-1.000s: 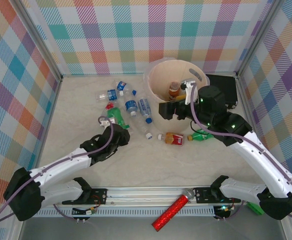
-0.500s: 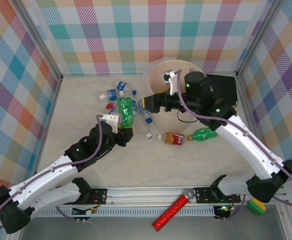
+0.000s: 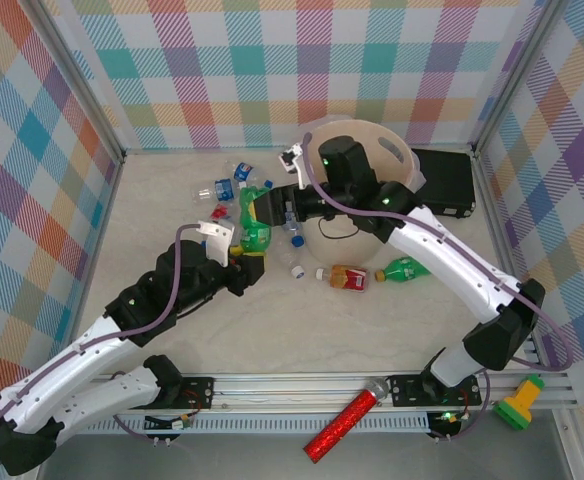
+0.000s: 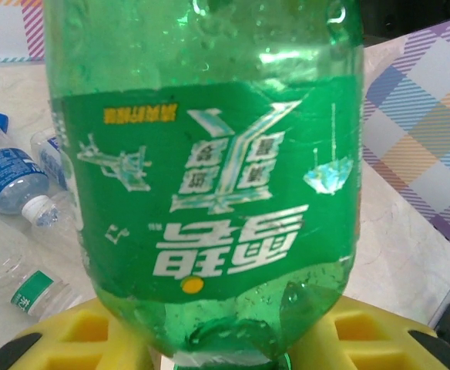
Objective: Put the plastic bottles in the bin
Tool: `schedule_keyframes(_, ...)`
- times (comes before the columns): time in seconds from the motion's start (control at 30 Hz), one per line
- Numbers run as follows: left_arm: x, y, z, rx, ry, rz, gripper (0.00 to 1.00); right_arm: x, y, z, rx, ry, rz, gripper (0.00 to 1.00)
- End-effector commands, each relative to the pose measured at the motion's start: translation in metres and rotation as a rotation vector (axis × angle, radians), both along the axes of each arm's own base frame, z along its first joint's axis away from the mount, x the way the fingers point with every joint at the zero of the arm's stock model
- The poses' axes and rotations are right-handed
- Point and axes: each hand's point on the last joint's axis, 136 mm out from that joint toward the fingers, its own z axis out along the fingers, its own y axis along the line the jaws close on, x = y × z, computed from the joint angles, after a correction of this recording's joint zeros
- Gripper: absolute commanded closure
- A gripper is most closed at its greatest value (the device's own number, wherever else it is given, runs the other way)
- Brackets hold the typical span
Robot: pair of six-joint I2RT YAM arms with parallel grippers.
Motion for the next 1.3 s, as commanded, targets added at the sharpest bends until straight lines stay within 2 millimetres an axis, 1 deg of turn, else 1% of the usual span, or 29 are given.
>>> schedule_keyframes(0.0,-0.011,-0.004,0.013,0.0,-0.023,-0.063,0.61,-0.01,0.013,0.01,0.024,0.011,0.056,0.19)
schedule_keyframes(0.1,-0.013,-0.004,0.016,-0.002,-0.025,-0.07,0.61,-0.012,0.021,0.005,0.008,0.024,0.079,0.21)
schedule_keyframes(0.23,-0.014,-0.001,0.017,0.001,-0.031,-0.065,0.61,-0.015,0.027,0.003,0.001,0.037,0.105,0.37)
schedule_keyframes(0.3,-0.013,-0.001,0.016,0.002,-0.032,-0.06,0.61,-0.015,0.026,0.004,-0.001,0.032,0.098,0.41)
schedule_keyframes(0.4,-0.012,0.002,0.015,0.005,-0.032,-0.048,0.61,-0.012,0.023,0.007,-0.003,0.014,0.074,0.43)
schedule_keyframes(0.47,-0.011,0.004,0.013,0.013,-0.034,-0.033,0.57,-0.013,0.02,0.012,0.004,0.0,0.064,0.43)
schedule_keyframes(0.5,-0.01,0.006,0.012,0.015,-0.034,-0.023,0.54,-0.013,0.019,0.014,0.006,-0.007,0.058,0.44)
schedule_keyframes(0.6,-0.01,0.01,0.013,0.011,-0.04,-0.002,0.35,-0.011,0.012,0.022,0.006,-0.04,0.03,0.44)
schedule_keyframes(0.67,-0.008,0.016,0.014,0.002,-0.044,0.027,0.16,-0.009,0.006,0.028,0.002,-0.068,0.0,0.44)
schedule_keyframes(0.73,-0.008,0.021,0.016,-0.008,-0.052,0.053,0.01,-0.006,-0.002,0.035,-0.002,-0.104,-0.036,0.43)
schedule_keyframes(0.8,-0.008,0.027,0.017,-0.018,-0.059,0.078,0.0,-0.002,-0.012,0.042,-0.004,-0.141,-0.074,0.43)
schedule_keyframes(0.9,-0.008,0.034,0.017,-0.034,-0.061,0.111,0.0,0.008,-0.032,0.056,-0.003,-0.196,-0.15,0.43)
schedule_keyframes(1.03,-0.008,0.041,0.012,-0.049,-0.054,0.146,0.0,0.03,-0.073,0.077,-0.013,-0.297,-0.307,0.43)
schedule_keyframes(1.2,-0.007,0.04,0.003,-0.068,-0.026,0.156,0.0,0.065,-0.131,0.1,0.007,-0.361,-0.508,0.43)
schedule_keyframes(1.27,-0.007,0.039,0.0,-0.074,-0.016,0.157,0.0,0.079,-0.153,0.106,0.015,-0.391,-0.584,0.45)
